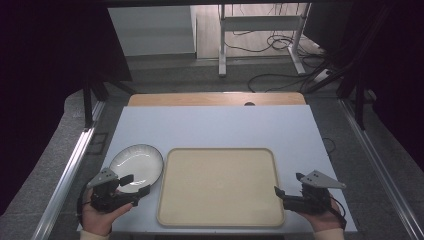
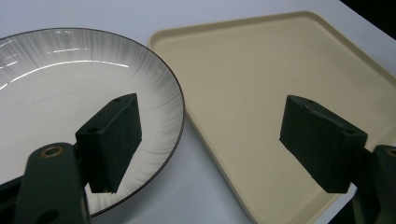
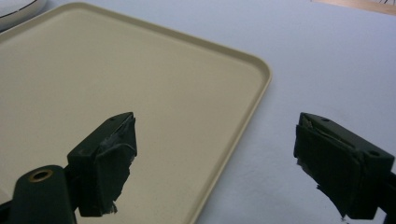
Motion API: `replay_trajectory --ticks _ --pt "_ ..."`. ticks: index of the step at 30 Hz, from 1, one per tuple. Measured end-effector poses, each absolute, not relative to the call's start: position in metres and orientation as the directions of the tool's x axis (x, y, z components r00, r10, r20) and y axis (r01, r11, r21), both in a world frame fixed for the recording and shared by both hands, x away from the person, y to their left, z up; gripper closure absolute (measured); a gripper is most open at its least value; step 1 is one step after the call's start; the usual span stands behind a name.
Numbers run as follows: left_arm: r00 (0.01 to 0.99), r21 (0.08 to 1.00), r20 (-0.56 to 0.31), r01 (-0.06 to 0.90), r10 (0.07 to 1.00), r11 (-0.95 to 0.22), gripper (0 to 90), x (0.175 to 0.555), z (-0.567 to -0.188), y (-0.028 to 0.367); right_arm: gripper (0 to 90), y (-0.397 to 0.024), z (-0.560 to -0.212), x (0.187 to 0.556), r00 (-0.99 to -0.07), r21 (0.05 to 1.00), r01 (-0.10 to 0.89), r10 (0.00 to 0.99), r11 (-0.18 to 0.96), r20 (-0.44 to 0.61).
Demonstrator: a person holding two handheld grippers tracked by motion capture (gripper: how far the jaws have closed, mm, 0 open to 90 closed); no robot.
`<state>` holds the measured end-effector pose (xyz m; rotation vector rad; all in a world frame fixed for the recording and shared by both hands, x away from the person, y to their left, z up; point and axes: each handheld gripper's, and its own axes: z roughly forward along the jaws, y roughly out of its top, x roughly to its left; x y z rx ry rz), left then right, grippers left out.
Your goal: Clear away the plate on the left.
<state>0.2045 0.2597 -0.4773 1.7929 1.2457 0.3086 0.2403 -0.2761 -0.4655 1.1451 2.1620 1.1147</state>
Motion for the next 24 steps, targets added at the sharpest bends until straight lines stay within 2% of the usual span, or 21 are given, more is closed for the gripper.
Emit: replay_trajectory --ticks 8,24 --pt "0.447 0.780 -0.272 0.621 0.852 -0.077 20.9 0.205 -0.476 0.264 14.1 -0.278 -0.465 0.238 -0.554 0.821 0.463 0.832 0.333 -0.025" --pt "0.466 0.782 -0.217 0.608 0.858 -0.133 21.4 0.215 -0.481 0.252 14.3 -0.271 -0.467 0.238 -0.609 0.803 0.452 0.792 0.389 -0.041"
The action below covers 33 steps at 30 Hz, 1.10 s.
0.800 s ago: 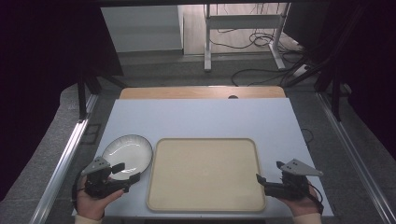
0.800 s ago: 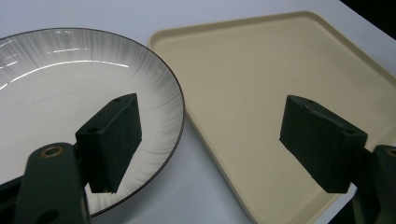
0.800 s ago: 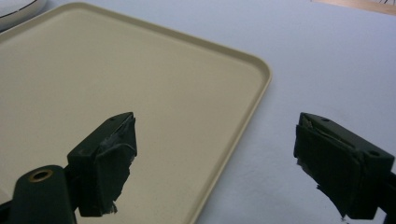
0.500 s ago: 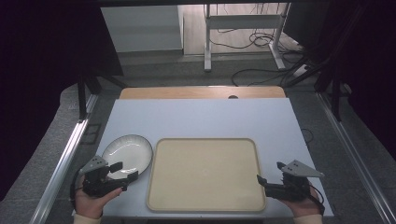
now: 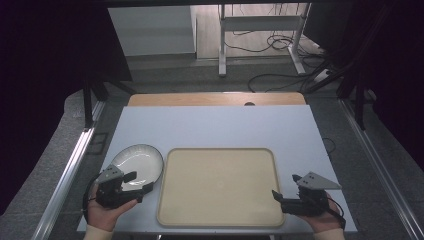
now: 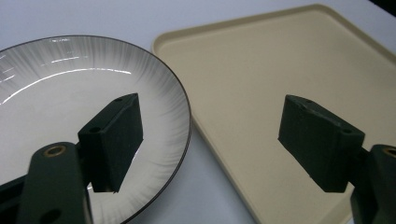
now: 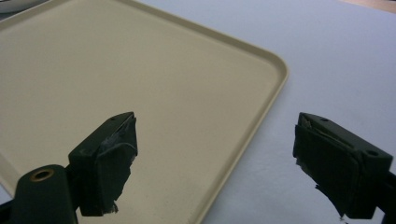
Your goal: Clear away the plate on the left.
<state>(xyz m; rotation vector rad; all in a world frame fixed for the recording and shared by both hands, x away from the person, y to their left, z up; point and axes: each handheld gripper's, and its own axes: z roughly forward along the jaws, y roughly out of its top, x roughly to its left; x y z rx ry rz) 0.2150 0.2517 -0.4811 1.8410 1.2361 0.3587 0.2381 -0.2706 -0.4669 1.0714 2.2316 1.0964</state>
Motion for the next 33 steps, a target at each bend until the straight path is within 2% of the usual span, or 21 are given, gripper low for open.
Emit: replay_trajectory --ticks 7,20,33 --pt "0.469 0.778 -0.183 0.607 0.864 -0.165 21.3 0.212 -0.481 0.250 14.4 -0.271 -0.464 0.241 -0.600 0.811 0.453 0.800 0.370 -0.029" --pt "0.460 0.772 -0.189 0.616 0.868 -0.159 20.8 0.213 -0.484 0.255 15.1 -0.265 -0.464 0.246 -0.602 0.801 0.464 0.798 0.377 -0.028" --pt "0.394 0.767 -0.143 0.624 0.908 -0.150 21.0 0.230 -0.492 0.272 15.3 -0.258 -0.466 0.250 -0.625 0.795 0.453 0.779 0.403 -0.039"
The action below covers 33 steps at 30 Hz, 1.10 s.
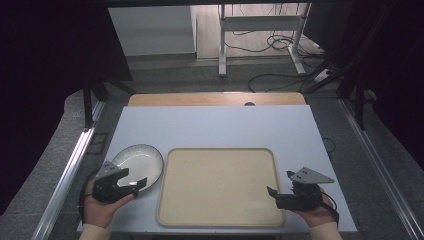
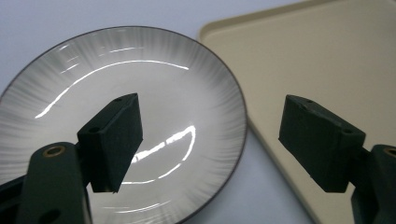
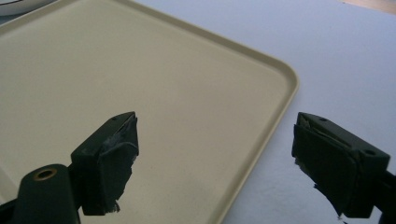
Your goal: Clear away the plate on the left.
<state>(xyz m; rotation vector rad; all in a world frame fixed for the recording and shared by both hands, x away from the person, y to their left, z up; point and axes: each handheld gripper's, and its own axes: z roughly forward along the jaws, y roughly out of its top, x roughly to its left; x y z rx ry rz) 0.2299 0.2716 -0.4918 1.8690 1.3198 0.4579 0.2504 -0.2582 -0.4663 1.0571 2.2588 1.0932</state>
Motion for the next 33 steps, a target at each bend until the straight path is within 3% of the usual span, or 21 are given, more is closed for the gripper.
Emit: replay_trajectory --ticks 11,16,22,33 --pt "0.366 0.799 -0.125 0.588 0.922 -0.125 21.5 0.240 -0.494 0.284 15.3 -0.253 -0.470 0.257 -0.640 0.786 0.450 0.767 0.425 -0.048" --pt "0.352 0.813 -0.126 0.573 0.927 -0.107 26.9 0.245 -0.491 0.287 15.2 -0.252 -0.471 0.257 -0.644 0.778 0.453 0.764 0.436 -0.053" --pt "0.318 0.827 -0.178 0.561 0.931 -0.033 25.0 0.253 -0.488 0.297 15.2 -0.254 -0.472 0.257 -0.637 0.774 0.459 0.769 0.436 -0.056" --pt "0.294 0.798 -0.215 0.603 0.931 -0.006 27.8 0.268 -0.487 0.309 15.2 -0.255 -0.473 0.257 -0.633 0.769 0.464 0.772 0.440 -0.060"
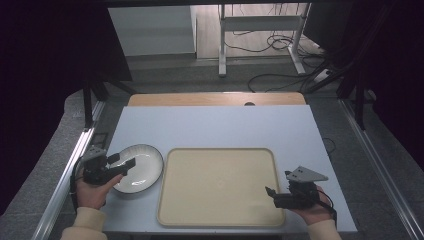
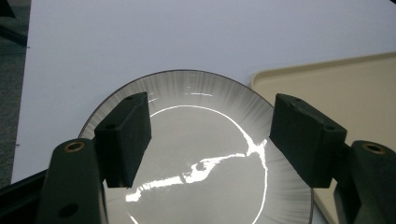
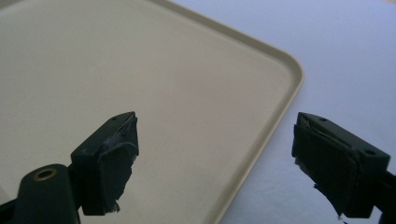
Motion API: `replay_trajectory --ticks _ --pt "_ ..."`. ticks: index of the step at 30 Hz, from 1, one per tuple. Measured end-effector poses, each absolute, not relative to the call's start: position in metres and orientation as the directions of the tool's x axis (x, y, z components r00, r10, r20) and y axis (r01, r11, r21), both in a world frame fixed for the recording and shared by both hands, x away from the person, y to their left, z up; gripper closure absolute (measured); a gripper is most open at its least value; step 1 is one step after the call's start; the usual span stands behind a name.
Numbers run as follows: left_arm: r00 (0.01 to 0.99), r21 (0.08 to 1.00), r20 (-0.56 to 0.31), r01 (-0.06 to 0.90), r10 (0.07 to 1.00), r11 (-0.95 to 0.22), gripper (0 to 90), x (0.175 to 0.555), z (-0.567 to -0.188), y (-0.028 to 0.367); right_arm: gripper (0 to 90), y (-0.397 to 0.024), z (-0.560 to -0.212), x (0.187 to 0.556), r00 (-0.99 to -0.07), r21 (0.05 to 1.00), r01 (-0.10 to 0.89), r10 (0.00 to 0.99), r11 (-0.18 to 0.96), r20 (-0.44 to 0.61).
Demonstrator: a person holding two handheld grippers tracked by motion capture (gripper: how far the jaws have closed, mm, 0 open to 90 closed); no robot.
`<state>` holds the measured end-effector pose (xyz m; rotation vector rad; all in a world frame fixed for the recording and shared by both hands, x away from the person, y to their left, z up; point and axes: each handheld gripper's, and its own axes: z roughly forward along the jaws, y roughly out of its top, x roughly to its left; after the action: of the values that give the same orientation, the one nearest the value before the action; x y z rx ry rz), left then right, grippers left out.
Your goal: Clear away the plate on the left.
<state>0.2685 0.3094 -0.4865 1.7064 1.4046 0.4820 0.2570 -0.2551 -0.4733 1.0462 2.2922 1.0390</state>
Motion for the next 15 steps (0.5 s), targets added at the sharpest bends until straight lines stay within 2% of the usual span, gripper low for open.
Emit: replay_trajectory --ticks 6,15 --pt "0.272 0.779 -0.237 0.627 0.933 0.015 25.1 0.276 -0.488 0.319 15.2 -0.255 -0.474 0.258 -0.632 0.764 0.466 0.772 0.445 -0.064" --pt "0.216 0.715 -0.261 0.699 0.941 0.038 26.0 0.290 -0.498 0.334 15.3 -0.256 -0.475 0.258 -0.631 0.758 0.470 0.773 0.452 -0.069"
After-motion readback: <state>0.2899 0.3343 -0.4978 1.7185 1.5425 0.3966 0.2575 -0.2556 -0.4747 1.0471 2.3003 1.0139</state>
